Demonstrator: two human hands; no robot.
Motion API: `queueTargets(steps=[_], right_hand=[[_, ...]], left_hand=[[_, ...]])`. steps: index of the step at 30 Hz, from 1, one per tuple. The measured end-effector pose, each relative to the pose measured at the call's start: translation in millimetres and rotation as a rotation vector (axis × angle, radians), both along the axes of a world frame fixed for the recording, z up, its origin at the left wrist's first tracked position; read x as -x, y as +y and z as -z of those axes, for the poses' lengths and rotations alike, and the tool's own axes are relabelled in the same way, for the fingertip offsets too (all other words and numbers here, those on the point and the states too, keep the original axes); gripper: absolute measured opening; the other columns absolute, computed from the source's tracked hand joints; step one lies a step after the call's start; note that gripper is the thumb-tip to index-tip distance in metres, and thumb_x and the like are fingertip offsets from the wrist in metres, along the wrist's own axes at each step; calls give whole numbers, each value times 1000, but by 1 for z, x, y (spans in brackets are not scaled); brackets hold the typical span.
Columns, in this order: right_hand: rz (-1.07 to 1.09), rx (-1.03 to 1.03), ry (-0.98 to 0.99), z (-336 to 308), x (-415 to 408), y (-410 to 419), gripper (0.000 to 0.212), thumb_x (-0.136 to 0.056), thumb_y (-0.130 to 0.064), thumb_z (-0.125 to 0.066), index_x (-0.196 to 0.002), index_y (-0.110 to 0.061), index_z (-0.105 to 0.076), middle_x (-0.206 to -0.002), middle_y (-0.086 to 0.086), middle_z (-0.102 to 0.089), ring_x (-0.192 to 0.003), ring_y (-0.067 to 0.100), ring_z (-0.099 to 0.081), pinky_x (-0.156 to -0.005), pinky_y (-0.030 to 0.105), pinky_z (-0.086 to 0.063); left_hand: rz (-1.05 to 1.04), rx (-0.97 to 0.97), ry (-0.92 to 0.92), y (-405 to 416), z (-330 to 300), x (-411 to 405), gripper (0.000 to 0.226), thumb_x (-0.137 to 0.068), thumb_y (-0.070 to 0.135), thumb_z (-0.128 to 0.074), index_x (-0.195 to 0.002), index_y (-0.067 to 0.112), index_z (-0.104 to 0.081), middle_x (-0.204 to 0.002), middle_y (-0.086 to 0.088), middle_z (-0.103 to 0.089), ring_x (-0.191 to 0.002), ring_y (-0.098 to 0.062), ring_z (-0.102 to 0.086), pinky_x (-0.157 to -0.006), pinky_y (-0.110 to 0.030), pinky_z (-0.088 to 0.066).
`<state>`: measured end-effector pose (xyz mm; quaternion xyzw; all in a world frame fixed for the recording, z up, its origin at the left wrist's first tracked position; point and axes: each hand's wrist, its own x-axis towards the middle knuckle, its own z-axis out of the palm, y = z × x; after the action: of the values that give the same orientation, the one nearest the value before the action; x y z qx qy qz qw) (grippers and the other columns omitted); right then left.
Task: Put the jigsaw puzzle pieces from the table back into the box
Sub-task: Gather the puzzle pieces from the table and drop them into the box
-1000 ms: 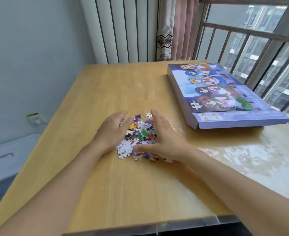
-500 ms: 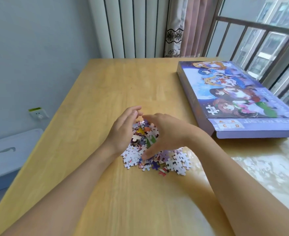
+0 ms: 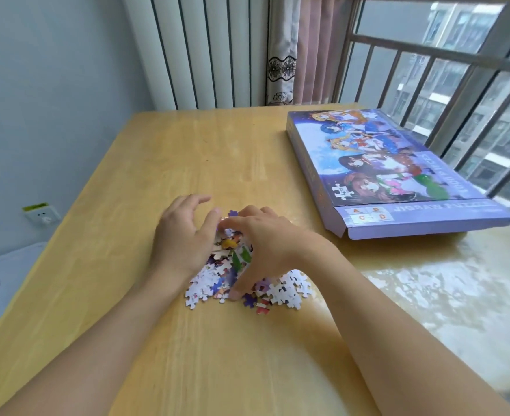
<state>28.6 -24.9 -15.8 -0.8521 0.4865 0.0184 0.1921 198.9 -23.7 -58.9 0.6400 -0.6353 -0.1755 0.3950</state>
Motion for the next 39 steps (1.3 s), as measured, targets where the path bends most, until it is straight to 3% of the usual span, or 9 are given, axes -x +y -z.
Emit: queueTargets(steps=[3,7,12,16,23,26,30,35,39], right_hand=[[36,0,-76,1,2,-1,85,-56,-53,-92,-129,-37,-51,-113,-4,-49,-105,19,-48,-85,39,-51],[67,42,-176,5,6,-4,51,-69,-33,-83,-115,-27,-62,-104,-3,-59,-89,19,-59,-72,41,-57],[69,112,-229,8,12,-2,61,-74,-25,-76,-132,-28,-58,-99,-1,-60,-87,20,-59,-72,40,-55],[3,183,-198,8,14,-2,58,-80,-23,-73,-136,-28,-57,-98,0,-59,-89,20,-56,-73,37,-51],[137,250,-365,3,20,-7,7,-85,-19,-73,-86,-18,-66,-76,-2,-63,-66,16,-54,-60,31,-43],[213,239,-503,2,28,-11,36,-85,-21,-77,-64,-23,-49,-58,-7,-47,-52,7,-42,-50,19,-30],[373,-86,-993,-2,28,-9,15,-86,-16,-79,-95,-6,-73,-86,10,-75,-80,19,-74,-71,37,-63],[598,-632,-1476,-9,26,-5,8,-92,-5,-69,-97,1,-68,-92,15,-69,-82,26,-72,-75,41,-63],[722,-896,-1608,-12,29,6,10,-95,-4,-63,-102,4,-64,-103,20,-67,-94,31,-70,-76,39,-63]], left_hand=[[-61,-74,-236,3,-1,-9,34,-95,45,-55,-110,20,-71,-112,1,-66,-105,-21,-61,-86,-32,-44],[72,-98,-118,12,-5,-5,24,-97,42,-55,-106,27,-71,-97,14,-67,-82,0,-60,-66,-15,-40],[189,-135,187,16,-5,10,18,-101,33,-55,-111,30,-69,-99,16,-71,-87,14,-61,-66,0,-40],[216,-147,319,9,-5,12,19,-103,27,-51,-108,31,-68,-92,15,-71,-79,10,-62,-71,-14,-44],[159,-147,467,3,1,1,20,-103,24,-52,-111,26,-70,-99,10,-72,-81,-3,-62,-71,-27,-49],[152,-125,454,2,1,2,18,-102,25,-54,-110,27,-70,-100,10,-71,-76,1,-61,-69,-24,-49],[129,-44,397,4,1,0,15,-100,29,-57,-106,30,-71,-101,10,-71,-80,-5,-61,-68,-29,-54],[95,63,333,6,0,-2,15,-100,25,-58,-103,25,-72,-100,11,-71,-95,-6,-64,-72,-30,-55],[81,101,340,11,1,-4,15,-95,32,-59,-101,28,-72,-98,10,-71,-97,-8,-65,-74,-36,-58]])
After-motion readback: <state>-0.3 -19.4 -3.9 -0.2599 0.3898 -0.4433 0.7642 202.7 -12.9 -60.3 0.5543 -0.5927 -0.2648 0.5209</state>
